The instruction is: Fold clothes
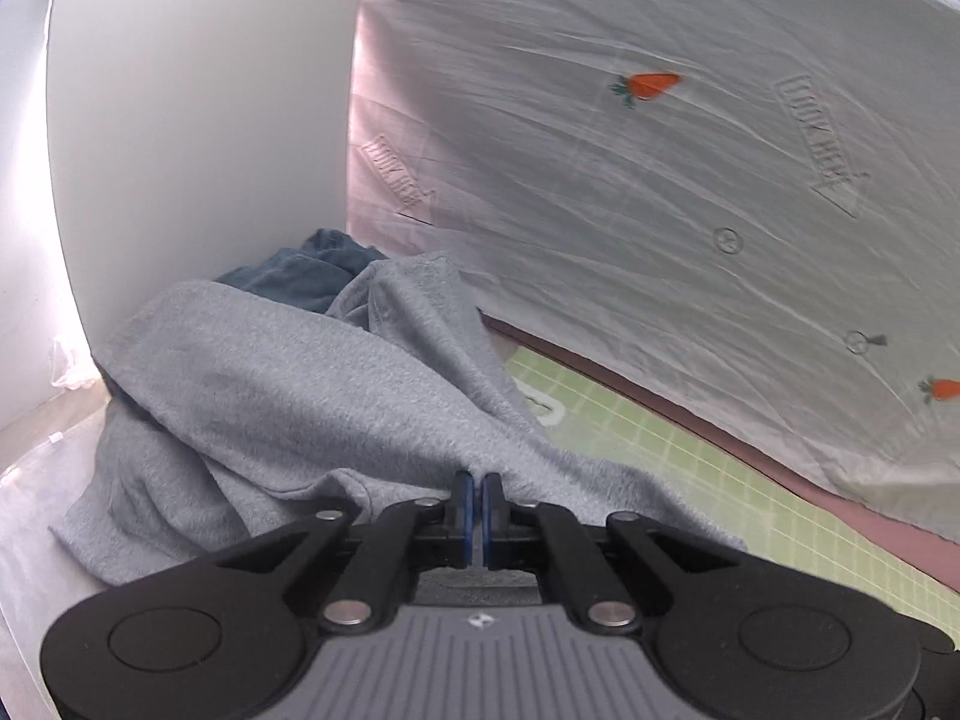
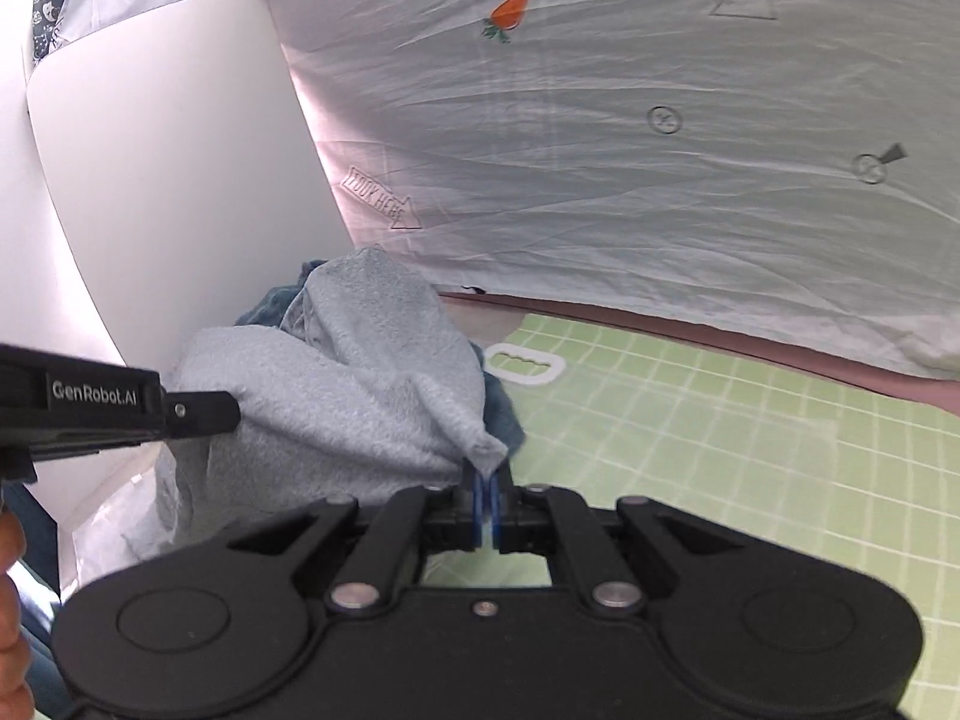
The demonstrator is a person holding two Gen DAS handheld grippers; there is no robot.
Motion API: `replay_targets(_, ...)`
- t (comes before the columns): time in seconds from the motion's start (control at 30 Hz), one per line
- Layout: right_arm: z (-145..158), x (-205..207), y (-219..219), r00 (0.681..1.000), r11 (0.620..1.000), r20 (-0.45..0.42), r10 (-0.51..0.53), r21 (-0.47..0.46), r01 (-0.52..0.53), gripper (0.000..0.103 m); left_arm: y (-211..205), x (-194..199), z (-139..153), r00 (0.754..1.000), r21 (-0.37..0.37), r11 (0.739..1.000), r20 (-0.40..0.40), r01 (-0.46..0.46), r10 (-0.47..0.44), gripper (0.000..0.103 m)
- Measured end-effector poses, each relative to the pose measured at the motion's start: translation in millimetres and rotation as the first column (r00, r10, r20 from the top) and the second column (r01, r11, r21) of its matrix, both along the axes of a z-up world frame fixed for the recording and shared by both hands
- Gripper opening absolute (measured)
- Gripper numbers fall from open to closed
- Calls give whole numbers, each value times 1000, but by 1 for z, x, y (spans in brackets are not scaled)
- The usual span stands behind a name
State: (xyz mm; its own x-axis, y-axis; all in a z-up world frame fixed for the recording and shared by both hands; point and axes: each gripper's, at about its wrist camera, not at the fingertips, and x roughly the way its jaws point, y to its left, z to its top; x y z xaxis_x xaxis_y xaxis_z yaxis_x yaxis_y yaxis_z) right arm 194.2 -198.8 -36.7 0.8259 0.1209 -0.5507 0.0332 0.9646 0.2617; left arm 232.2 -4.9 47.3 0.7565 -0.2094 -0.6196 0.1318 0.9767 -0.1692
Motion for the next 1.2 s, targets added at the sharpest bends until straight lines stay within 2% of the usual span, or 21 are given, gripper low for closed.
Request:
replay_targets(0.17, 1, -88, -72, 992, 991, -1, -129, -23, 129, 2, -88, -83, -9, 986, -14, 986, -21, 163, -163, 2)
replay_targets(0.27, 4, -144, -118, 975, 972, 2, -221, -76, 221, 2, -143, -130, -20, 963, -45, 963, -46, 265, -267, 2)
replay_targets(0.4, 2, -209, -177, 938, 934, -27, -346, -109, 341, 3, -202, -183, -37, 919, -88, 922, -94, 376, -383, 4)
replay_targets(0.47, -2, -237, -197, 924, 919, -61, -377, -148, 365, 3, -222, -207, -45, 904, -88, 911, -114, 404, -412, 7)
replay_targets(0.53, -8, -258, -213, 908, 906, -92, -408, -165, 391, 4, -234, -226, -50, 903, -69, 912, -133, 403, -409, 8)
replay_targets(0.67, -16, -281, -227, 888, 898, -152, -433, -155, 411, 9, -222, -234, -52, 924, -57, 938, -163, 342, -346, 11)
replay_targets(0.73, -14, -288, -223, 888, 896, -141, -437, -159, 416, 16, -207, -229, -51, 940, -47, 955, -169, 294, -297, 16)
replay_targets(0.77, -13, -290, -220, 890, 895, -133, -436, -163, 415, 24, -199, -227, -50, 947, -40, 962, -172, 268, -271, 19)
replay_targets(0.83, -8, -291, -214, 890, 891, -113, -443, -167, 422, 32, -181, -219, -50, 959, -24, 975, -178, 221, -221, 19)
replay_targets(0.9, -3, -287, -204, 886, 885, -98, -452, -169, 433, 34, -160, -211, -51, 967, -6, 985, -188, 174, -172, 25)
replay_targets(0.93, -1, -284, -199, 885, 883, -93, -457, -169, 439, 39, -150, -207, -52, 969, 8, 987, -192, 158, -153, 28)
replay_targets(0.97, 2, -281, -193, 883, 880, -87, -462, -170, 444, 48, -141, -203, -53, 971, 22, 988, -193, 150, -143, 28)
replay_targets(1.0, 4, -278, -186, 882, 877, -75, -465, -178, 447, 52, -132, -199, -54, 972, 37, 989, -194, 142, -132, 28)
replay_targets(1.1, 10, -267, -164, 885, 873, -53, -463, -199, 445, 60, -105, -187, -60, 973, 53, 993, -211, 109, -95, 43)
replay_targets(1.13, 10, -262, -155, 887, 875, -50, -459, -203, 441, 67, -97, -184, -62, 972, 53, 994, -216, 100, -87, 49)
replay_targets(1.17, 11, -257, -147, 890, 876, -48, -454, -206, 436, 74, -90, -180, -64, 972, 52, 994, -219, 98, -84, 51)
replay_targets(1.2, 11, -252, -139, 892, 878, -45, -449, -209, 431, 74, -82, -176, -66, 971, 54, 993, -224, 101, -86, 51)
